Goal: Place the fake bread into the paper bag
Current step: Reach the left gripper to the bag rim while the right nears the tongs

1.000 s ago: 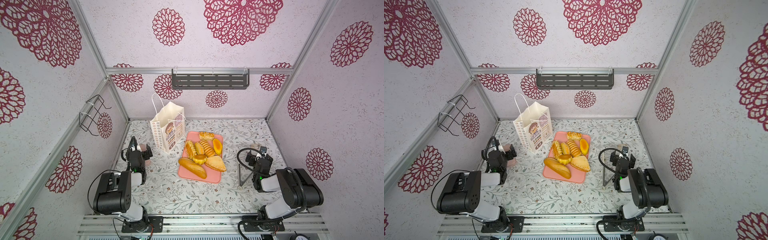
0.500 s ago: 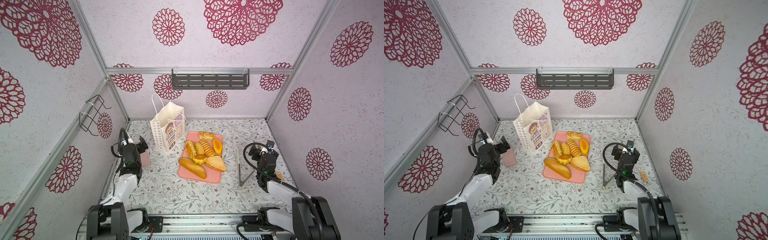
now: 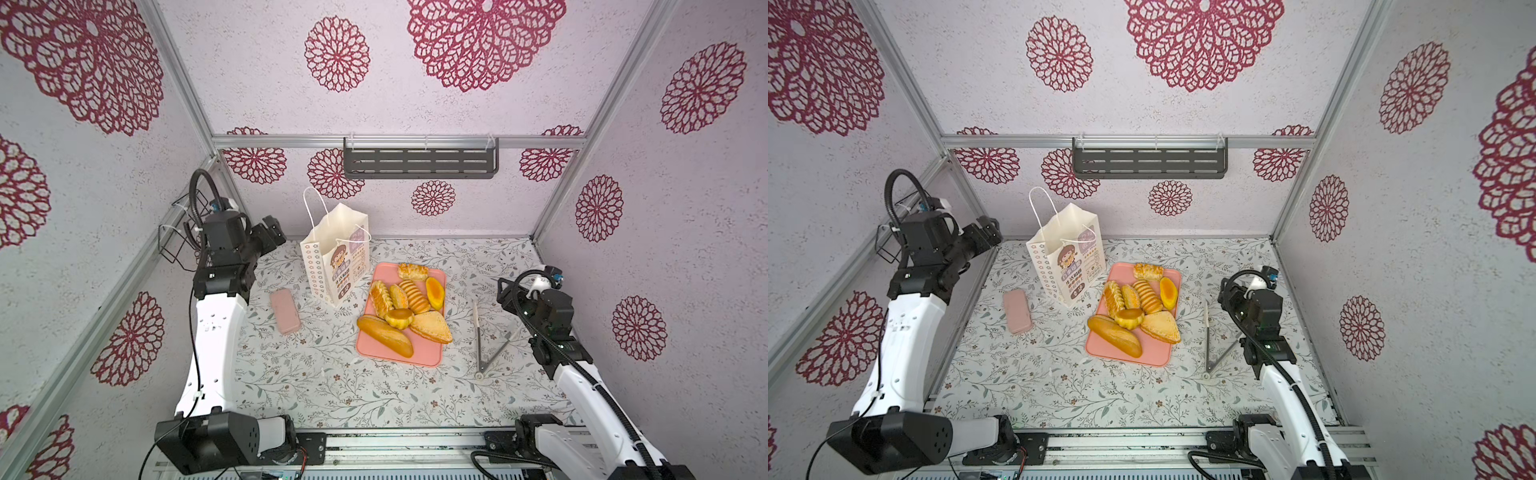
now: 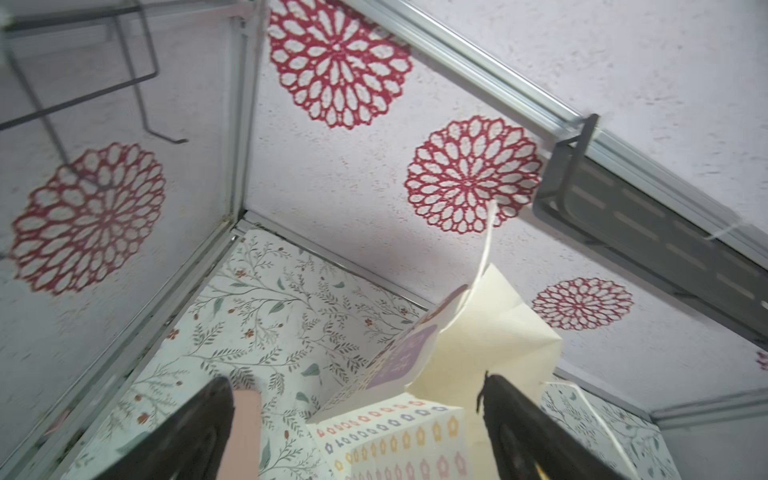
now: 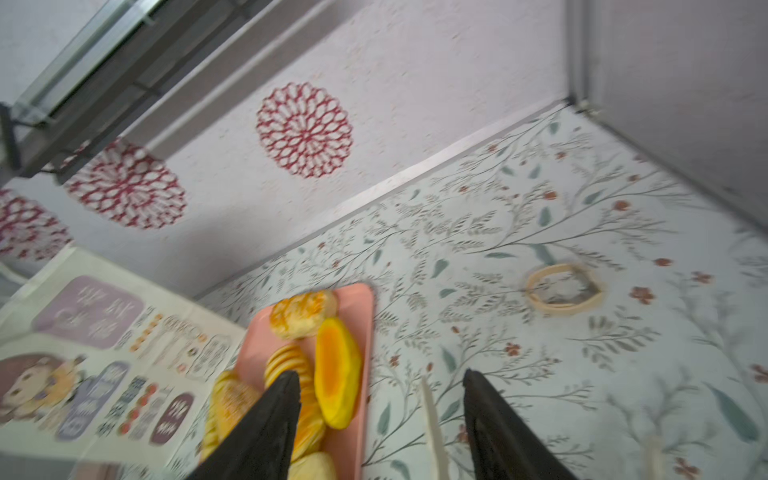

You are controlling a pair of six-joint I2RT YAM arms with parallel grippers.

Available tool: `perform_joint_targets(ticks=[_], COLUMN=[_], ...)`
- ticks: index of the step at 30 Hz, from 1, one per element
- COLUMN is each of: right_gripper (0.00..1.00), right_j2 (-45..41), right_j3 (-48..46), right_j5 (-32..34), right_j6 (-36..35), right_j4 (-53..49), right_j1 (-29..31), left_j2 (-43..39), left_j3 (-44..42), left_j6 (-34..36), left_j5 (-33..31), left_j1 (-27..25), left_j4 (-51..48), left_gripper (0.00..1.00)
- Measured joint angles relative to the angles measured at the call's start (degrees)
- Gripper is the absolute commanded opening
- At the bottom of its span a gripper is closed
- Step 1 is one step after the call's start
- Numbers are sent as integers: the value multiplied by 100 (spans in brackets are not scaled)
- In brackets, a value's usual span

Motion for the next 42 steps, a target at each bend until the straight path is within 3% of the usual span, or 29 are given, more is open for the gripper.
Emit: perform_joint_targets(ticks=[6,10,14,20,23,25,29,33,35,42], right_gripper=[81,81,75,60,57,56,56,56,56,56], right_j2=[17,-9,-13,-13,-9,-4,22,90,153,352], right_j3=[354,426,424,424,424,424,424,424,426,518], right_j5=[-595,-643,-623,-560,-538,-533,-501,-431,-413,-389], right_j6=[-105,-144,-138,-39,7,9,13,24,31,72], right_j4=[-538,-708,-925,-1099,-1176,-1211,-1248,-1259,-1261,-1353], right_j1=[1093,1399,1534,1631,1644,1644,1655,1655,1657,1670], left_j2=[1440,2361,3082,3864,4151,4266,4334,4323,4271,3298], left_j3=[1683,2544,3228,4065,4321,4376,4382,4382,4330,3377], left_j6=[636,975,1191,1329,1360,1362,1344,1283,1228,966], left_j5=[402,374,105,-199,-256,-269,-247,-184,-173,-188], left_j1=[-396,-739,-1025,-1172,-1180,-1180,-1187,-1202,-1207,-1207], left_j4=[-1154,-1742,-2232,-2605,-2719,-2756,-2885,-2959,-2979,-3008], left_gripper=[95,95,92,78,73,64,30,7,1,0])
